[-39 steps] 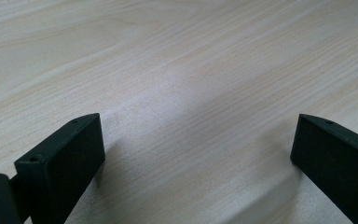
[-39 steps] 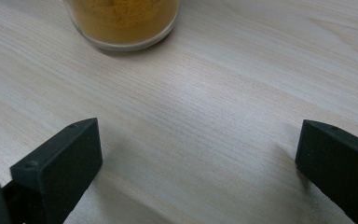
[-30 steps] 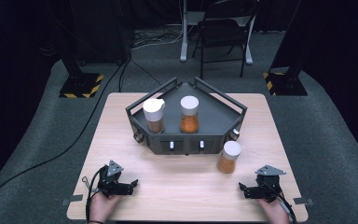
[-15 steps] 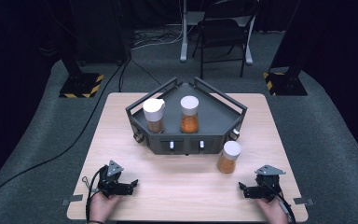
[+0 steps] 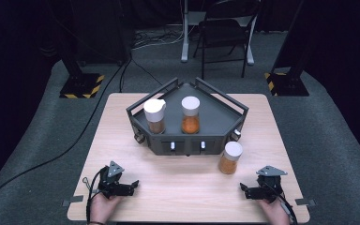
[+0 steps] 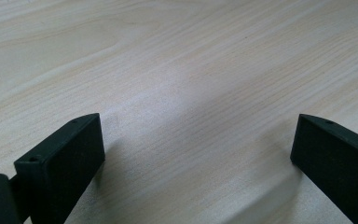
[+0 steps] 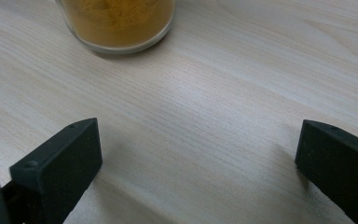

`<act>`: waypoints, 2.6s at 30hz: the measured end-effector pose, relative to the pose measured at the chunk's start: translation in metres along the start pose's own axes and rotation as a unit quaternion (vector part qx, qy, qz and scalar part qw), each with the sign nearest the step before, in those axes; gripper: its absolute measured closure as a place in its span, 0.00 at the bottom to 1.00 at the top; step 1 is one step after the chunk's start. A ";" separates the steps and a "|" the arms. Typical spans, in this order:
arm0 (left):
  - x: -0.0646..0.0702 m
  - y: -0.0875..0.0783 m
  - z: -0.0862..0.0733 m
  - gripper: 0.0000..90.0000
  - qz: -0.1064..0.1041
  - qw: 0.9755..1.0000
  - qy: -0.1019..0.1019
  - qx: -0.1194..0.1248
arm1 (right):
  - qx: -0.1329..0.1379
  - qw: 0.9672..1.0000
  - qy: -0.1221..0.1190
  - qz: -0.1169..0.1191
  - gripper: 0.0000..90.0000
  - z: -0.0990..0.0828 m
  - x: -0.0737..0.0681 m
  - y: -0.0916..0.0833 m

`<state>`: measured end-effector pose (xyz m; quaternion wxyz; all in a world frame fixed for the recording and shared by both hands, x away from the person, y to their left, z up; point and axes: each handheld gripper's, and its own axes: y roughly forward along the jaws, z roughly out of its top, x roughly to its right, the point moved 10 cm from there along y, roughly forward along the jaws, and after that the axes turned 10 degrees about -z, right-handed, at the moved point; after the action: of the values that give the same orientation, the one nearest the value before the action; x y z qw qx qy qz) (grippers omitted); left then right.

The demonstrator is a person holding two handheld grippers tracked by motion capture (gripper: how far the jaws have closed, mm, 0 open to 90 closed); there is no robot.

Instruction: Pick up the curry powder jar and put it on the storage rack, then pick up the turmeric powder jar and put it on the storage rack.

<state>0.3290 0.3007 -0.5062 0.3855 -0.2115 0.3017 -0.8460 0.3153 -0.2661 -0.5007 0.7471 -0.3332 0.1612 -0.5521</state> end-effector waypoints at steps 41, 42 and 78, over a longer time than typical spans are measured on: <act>0.000 0.000 0.000 0.03 0.000 1.000 0.000 0.000 | 0.005 1.000 0.008 -0.008 0.05 -0.001 0.001 -0.001; 0.000 0.000 0.000 0.03 0.000 1.000 0.000 0.000 | 0.006 1.000 0.009 -0.009 0.06 -0.001 0.001 -0.001; 0.000 0.000 0.000 0.03 0.000 1.000 0.000 0.000 | 0.120 0.992 0.011 0.034 0.10 0.040 -0.018 -0.032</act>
<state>0.3290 0.3007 -0.5061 0.3852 -0.2113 0.3019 -0.8461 0.3102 -0.2425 -0.4522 0.7981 -0.2296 0.1136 -0.5453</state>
